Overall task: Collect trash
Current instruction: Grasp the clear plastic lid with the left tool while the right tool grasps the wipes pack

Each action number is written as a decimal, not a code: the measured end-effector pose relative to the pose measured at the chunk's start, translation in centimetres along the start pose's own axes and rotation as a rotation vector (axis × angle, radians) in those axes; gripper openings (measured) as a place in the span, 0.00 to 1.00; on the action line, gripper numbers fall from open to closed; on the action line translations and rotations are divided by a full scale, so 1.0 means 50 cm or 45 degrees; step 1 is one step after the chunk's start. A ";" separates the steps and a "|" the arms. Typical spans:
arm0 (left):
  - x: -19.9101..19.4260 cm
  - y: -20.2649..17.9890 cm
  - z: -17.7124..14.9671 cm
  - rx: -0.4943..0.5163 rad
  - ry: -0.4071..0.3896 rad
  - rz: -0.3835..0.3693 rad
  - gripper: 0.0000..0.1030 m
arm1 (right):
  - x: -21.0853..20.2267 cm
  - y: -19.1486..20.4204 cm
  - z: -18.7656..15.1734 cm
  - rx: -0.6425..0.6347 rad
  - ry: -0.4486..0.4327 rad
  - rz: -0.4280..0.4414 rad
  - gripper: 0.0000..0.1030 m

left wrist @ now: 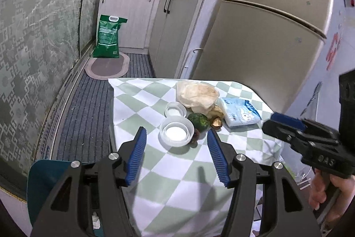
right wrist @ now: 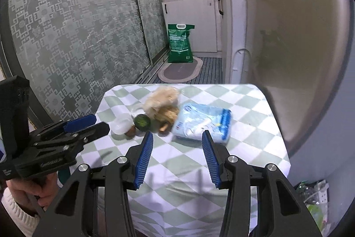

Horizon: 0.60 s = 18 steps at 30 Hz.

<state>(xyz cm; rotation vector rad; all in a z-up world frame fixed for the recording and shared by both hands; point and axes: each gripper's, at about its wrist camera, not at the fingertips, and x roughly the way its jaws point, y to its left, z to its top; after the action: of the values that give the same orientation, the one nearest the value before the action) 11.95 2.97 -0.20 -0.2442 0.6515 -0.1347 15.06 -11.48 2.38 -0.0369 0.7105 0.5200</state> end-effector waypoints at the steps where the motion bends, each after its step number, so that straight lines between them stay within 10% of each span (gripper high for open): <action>1: 0.006 0.000 0.002 -0.010 0.004 -0.002 0.58 | 0.001 -0.005 -0.002 0.005 0.004 0.003 0.45; 18: 0.071 -0.006 0.016 -0.036 0.053 0.041 0.48 | 0.007 -0.061 -0.029 0.065 0.029 -0.004 0.56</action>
<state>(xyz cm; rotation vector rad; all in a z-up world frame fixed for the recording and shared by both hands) 15.21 2.09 -1.59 -0.2586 0.6986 -0.1002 15.83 -14.28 0.62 0.0040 0.7453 0.4988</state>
